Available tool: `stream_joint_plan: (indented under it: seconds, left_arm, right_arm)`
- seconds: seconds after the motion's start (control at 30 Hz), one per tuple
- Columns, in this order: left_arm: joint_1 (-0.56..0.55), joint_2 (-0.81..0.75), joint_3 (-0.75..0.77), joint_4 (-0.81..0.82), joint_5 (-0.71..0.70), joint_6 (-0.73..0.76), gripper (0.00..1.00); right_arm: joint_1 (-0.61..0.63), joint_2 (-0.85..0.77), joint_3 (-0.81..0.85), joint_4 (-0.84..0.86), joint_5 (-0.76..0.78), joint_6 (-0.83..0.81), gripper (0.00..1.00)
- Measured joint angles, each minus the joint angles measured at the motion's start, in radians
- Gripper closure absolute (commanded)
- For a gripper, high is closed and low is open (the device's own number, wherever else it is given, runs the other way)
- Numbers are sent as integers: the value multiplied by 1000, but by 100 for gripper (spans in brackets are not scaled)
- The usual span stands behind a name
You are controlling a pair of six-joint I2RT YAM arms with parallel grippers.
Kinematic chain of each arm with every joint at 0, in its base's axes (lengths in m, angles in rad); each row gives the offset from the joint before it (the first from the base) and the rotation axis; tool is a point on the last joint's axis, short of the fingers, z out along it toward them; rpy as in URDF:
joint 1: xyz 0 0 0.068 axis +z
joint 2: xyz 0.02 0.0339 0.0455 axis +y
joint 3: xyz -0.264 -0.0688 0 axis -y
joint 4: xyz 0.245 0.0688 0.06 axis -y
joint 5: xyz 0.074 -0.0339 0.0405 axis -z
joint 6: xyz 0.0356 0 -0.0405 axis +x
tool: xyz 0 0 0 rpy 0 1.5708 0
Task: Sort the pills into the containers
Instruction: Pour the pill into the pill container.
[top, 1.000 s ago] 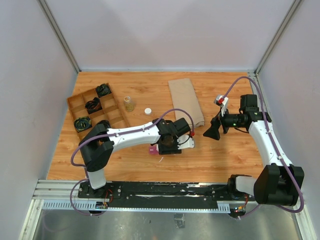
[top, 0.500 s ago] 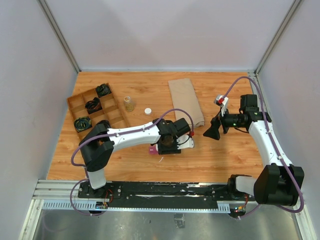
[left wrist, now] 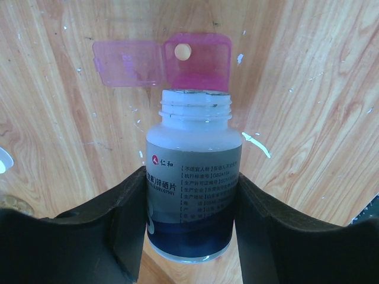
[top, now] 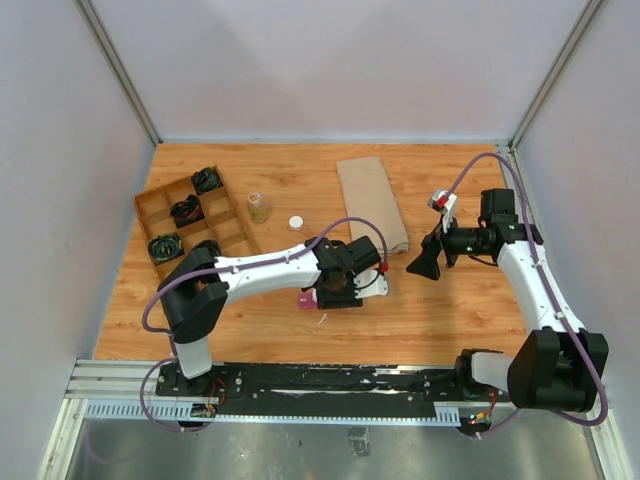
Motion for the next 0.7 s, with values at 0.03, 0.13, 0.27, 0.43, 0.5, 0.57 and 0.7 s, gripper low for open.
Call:
stream_joint_plan:
  seconds: [0.03,0.13,0.27,0.43,0.5,0.57,0.7]
  left_arm:
    - [-3,0,0,-2,0,-3,100]
    - [-11,0,0,2,1,0,100]
    - [2,0,-2,3,5,-2,100]
    - [11,0,-3,4,-2,-1,100]
    - [10,0,-3,4,-9,0,100]
    - [8,0,-3,2,-19,-2,100]
    - [-17,6,9,-18,-37,-4,100]
  right_arm:
    - [0,0,0,0,0,0,1]
    - [0,0,0,1,0,0,1]
    - [-5,0,0,1,0,0,2]
    - [-6,0,0,2,0,2,1]
    - [-6,0,0,2,0,3,1]
    - [-6,0,0,2,0,3,1]
    - [-6,0,0,2,0,3,1]
